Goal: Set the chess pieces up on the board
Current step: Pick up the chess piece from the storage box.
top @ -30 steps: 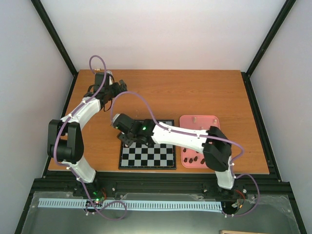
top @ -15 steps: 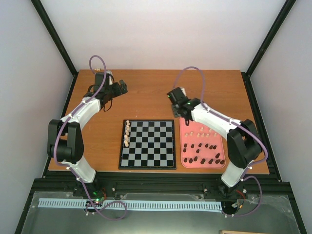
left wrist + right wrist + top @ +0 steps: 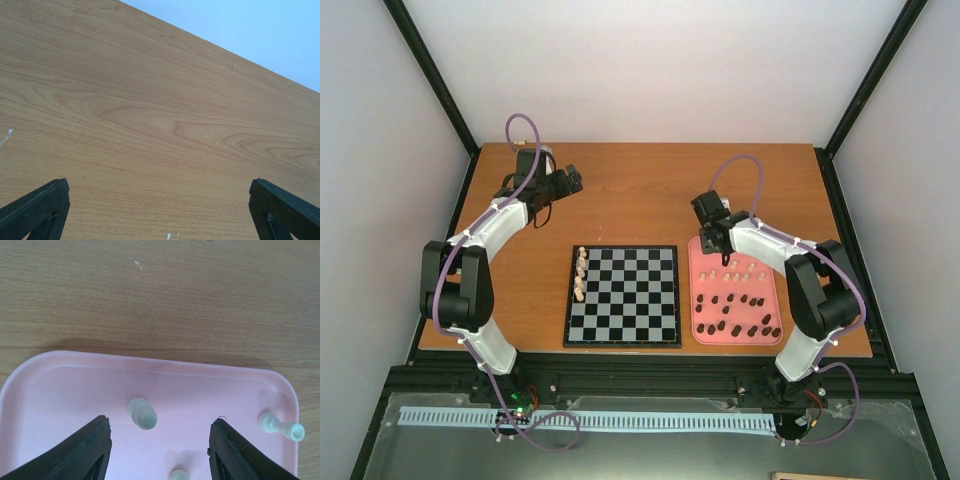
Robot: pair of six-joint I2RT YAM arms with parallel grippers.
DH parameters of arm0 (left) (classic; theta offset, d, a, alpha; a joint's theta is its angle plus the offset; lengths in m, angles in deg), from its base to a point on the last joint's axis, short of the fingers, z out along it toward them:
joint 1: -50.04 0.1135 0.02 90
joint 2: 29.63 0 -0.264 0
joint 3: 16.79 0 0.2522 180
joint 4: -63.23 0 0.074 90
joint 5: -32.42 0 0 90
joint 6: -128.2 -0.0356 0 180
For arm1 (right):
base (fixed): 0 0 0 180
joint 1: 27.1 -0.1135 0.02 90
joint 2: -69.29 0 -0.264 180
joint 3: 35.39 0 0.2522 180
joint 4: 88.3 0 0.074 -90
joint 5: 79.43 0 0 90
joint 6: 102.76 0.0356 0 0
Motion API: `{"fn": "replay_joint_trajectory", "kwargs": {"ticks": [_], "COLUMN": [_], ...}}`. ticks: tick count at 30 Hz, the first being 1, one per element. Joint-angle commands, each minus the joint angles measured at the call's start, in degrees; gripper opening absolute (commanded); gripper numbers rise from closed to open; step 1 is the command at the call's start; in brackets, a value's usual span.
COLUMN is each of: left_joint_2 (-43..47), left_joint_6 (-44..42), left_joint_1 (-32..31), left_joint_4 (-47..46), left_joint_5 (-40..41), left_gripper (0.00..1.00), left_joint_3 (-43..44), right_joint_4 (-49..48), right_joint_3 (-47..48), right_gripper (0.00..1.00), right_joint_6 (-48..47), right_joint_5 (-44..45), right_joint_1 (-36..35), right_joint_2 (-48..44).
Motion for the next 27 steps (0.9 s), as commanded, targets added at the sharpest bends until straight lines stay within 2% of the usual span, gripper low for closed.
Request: {"fn": "replay_joint_trajectory", "kwargs": {"ticks": [1, 9, 14, 27], "left_joint_2": [-0.85, -1.42, -1.61, -1.98], "left_joint_6": [-0.76, -0.87, -0.86, -0.78], "left_joint_1": [0.23, 0.23, 0.19, 0.19], "left_joint_4": [-0.65, -0.48, -0.48, -0.5], "left_joint_5": [-0.28, 0.16, 0.37, 0.23], "left_gripper": [1.0, 1.0, 1.0, 1.0], "left_joint_3": [2.43, 2.86, 2.87, 2.96], "right_joint_4": [-3.91, -5.71, -5.99, -5.67], "right_joint_3": [-0.45, 0.0, 0.35, 0.86], "right_gripper": [0.54, 0.43, 0.42, 0.23], "right_joint_6": [-0.24, -1.82, -2.2, -1.76], "right_joint_5": [-2.88, -7.13, -8.4, -8.96], "right_joint_1": [2.19, 3.88, 4.33, 4.77], "right_joint_2": [1.62, 4.07, 5.28, 6.08]}}
